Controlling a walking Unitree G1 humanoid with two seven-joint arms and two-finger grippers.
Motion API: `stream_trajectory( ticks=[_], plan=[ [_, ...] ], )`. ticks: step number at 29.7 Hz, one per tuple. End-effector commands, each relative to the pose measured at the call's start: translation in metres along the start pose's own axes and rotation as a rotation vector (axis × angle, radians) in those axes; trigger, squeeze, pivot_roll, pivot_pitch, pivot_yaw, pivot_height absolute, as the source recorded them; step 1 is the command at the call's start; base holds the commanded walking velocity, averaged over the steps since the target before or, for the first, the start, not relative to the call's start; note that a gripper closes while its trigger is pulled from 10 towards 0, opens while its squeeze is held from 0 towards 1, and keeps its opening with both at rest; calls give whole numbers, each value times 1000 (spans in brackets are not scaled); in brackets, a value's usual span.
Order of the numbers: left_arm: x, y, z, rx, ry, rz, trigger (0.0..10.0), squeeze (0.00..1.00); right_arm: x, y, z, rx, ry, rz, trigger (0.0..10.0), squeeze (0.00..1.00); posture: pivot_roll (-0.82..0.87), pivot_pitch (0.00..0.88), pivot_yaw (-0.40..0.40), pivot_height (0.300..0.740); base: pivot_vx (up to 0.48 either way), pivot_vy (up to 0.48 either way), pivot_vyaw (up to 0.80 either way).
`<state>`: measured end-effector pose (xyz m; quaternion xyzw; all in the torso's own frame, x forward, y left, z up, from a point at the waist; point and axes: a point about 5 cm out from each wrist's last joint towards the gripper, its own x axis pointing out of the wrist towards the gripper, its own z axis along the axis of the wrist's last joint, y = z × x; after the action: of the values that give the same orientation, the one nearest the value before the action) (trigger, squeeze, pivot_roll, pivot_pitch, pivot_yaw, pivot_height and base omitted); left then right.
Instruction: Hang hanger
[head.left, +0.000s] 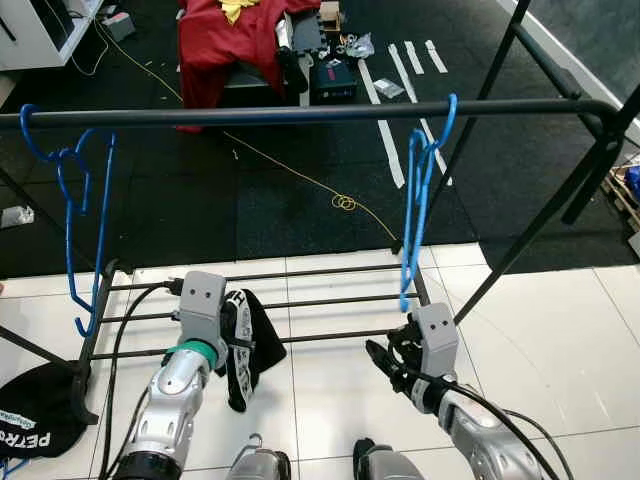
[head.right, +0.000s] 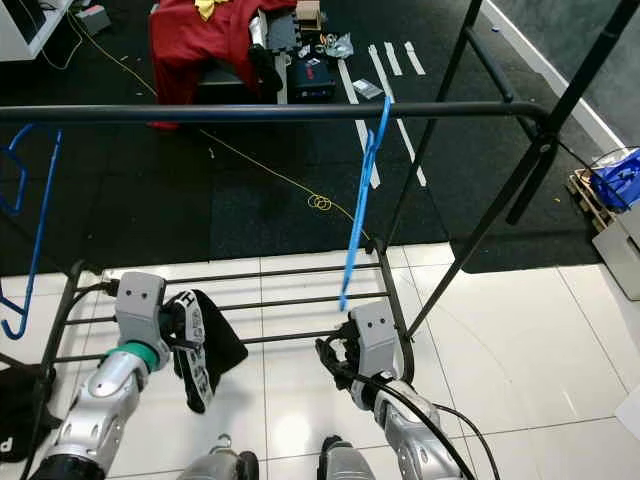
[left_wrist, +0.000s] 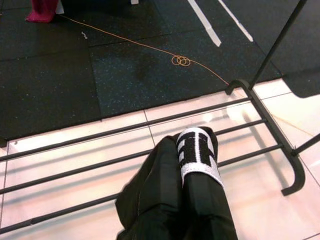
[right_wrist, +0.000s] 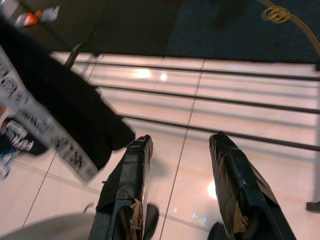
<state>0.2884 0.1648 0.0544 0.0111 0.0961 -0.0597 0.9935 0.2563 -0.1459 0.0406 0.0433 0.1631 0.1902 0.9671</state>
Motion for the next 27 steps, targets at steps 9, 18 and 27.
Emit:
stream_trajectory(
  ticks=[9,18,27],
  plan=[
    [5,-7,2,-15,-19,-33,10000,0,3,-15,4,8,-59,-111,10000,0,-10,108,57,740,0,0,0],
    [5,-10,4,-6,-29,-51,10000,0,5,-19,5,16,-83,-135,10000,0,-3,117,57,740,0,0,0],
    [5,-10,5,-4,-34,-64,10000,0,5,-20,5,23,-93,-144,10000,0,-2,122,60,740,0,0,0]
  ],
)
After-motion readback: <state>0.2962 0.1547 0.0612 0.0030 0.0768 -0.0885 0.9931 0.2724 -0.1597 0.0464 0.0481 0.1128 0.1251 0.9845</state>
